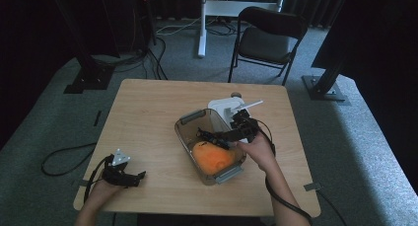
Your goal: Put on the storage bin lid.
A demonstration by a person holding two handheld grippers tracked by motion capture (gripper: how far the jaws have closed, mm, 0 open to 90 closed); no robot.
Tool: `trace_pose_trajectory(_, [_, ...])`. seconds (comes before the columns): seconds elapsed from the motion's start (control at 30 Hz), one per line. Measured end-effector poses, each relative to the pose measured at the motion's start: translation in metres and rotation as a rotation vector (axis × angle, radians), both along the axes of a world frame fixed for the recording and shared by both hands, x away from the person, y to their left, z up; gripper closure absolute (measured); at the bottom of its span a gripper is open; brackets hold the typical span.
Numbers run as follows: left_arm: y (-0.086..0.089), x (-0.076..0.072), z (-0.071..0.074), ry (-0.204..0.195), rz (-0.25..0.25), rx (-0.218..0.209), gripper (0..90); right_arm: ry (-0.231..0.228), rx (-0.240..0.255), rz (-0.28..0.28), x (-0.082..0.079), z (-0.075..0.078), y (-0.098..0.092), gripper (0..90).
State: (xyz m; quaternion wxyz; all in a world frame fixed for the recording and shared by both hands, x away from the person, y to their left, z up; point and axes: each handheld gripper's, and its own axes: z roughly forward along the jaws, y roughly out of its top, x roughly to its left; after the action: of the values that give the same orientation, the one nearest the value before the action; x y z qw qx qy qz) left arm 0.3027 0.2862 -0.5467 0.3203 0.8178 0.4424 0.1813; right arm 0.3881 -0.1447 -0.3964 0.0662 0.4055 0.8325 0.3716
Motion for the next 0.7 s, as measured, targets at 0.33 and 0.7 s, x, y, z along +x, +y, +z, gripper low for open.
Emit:
trace_pose_trajectory(0.33, [0.000, 0.000, 0.000, 0.002, 0.000, 0.000, 0.2, 0.012, -0.007, -0.115, 0.017, -0.009, -0.031, 20.6])
trace_pose_trajectory(0.7, [0.000, 0.000, 0.000, 0.001, -0.001, 0.000, 0.2, 0.011, -0.046, -0.215, 0.038, -0.029, -0.045, 20.0])
